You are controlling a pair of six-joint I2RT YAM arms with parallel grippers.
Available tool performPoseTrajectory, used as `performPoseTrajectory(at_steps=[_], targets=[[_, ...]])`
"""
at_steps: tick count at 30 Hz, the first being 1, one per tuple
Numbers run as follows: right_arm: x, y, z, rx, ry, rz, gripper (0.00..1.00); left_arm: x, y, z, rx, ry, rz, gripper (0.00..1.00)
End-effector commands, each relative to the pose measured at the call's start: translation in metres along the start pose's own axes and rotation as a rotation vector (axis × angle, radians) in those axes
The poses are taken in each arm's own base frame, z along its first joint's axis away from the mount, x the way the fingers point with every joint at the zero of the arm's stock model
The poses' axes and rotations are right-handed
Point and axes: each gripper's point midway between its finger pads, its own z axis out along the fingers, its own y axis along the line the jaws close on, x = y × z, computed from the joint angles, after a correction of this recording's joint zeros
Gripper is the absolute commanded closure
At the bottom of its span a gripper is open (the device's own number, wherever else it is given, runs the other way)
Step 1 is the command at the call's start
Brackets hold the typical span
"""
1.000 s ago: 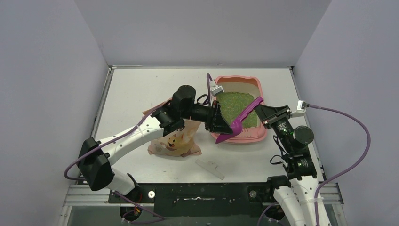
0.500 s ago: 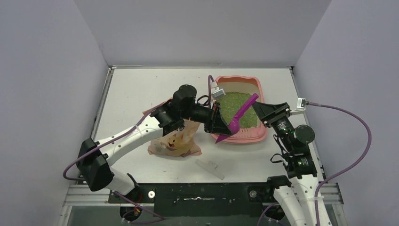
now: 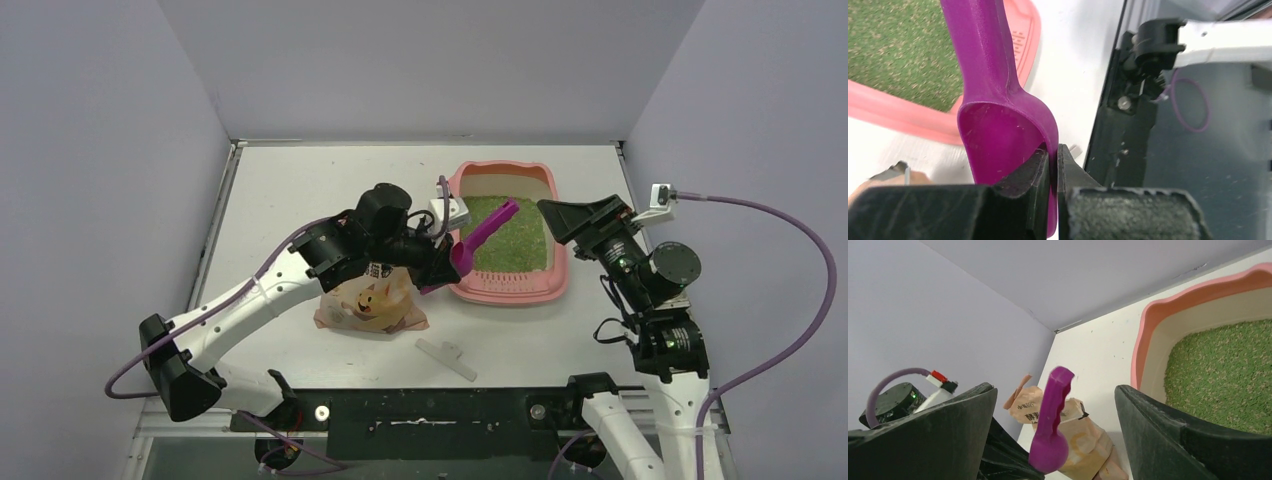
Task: Fill the litter box with clean litter
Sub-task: Pick up the spatula from the center of the board.
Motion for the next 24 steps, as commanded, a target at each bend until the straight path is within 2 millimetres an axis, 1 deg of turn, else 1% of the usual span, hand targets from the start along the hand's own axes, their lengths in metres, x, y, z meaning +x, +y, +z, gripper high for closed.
performPoseTrajectory(at_steps=[1,3,5,9,11,13,14,15,16,17,18,20,22,24], targets=[[-0.011,0.003,0.004,0.056,0.041,-0.093,0.07,-0.011,0.001,-0.030,-0.121,0.017,0.255,1.00],[-0.011,0.008,0.008,0.053,0.090,-0.114,0.05,-0.006,0.002,-0.034,-0.159,0.049,0.338,1.00],[-0.009,0.014,0.014,0.048,0.150,-0.133,0.00,-0.001,0.007,-0.040,-0.218,0.083,0.407,1.00],[0.002,0.000,0.026,0.148,0.309,-0.106,0.00,0.006,0.020,-0.059,-0.317,0.132,0.484,1.00],[0.009,-0.004,0.031,0.185,0.383,-0.064,0.00,0.011,0.026,-0.068,-0.357,0.153,0.522,1.00],[0.015,0.001,0.035,0.170,0.439,-0.014,0.00,0.015,0.031,-0.076,-0.386,0.165,0.562,1.00],[0.017,0.008,0.037,0.128,0.452,0.005,0.00,0.017,0.034,-0.081,-0.406,0.165,0.576,1.00],[0.022,0.019,0.040,0.037,0.475,0.005,0.00,0.017,0.035,-0.085,-0.417,0.163,0.587,1.00],[0.030,0.026,0.043,-0.066,0.492,-0.002,0.00,0.019,0.036,-0.087,-0.425,0.164,0.602,1.00],[0.032,0.034,0.044,-0.144,0.490,0.016,0.00,0.022,0.037,-0.090,-0.426,0.166,0.618,1.00],[0.034,0.039,0.046,-0.190,0.488,0.051,0.00,0.023,0.037,-0.093,-0.430,0.161,0.636,1.00],[0.038,0.058,0.045,-0.321,0.544,0.115,0.00,0.025,0.039,-0.098,-0.443,0.154,0.660,1.00],[0.043,0.067,0.045,-0.383,0.606,0.148,0.00,0.027,0.040,-0.101,-0.452,0.149,0.685,1.00],[0.046,0.074,0.041,-0.424,0.634,0.121,0.00,0.028,0.042,-0.104,-0.466,0.148,0.699,1.00]])
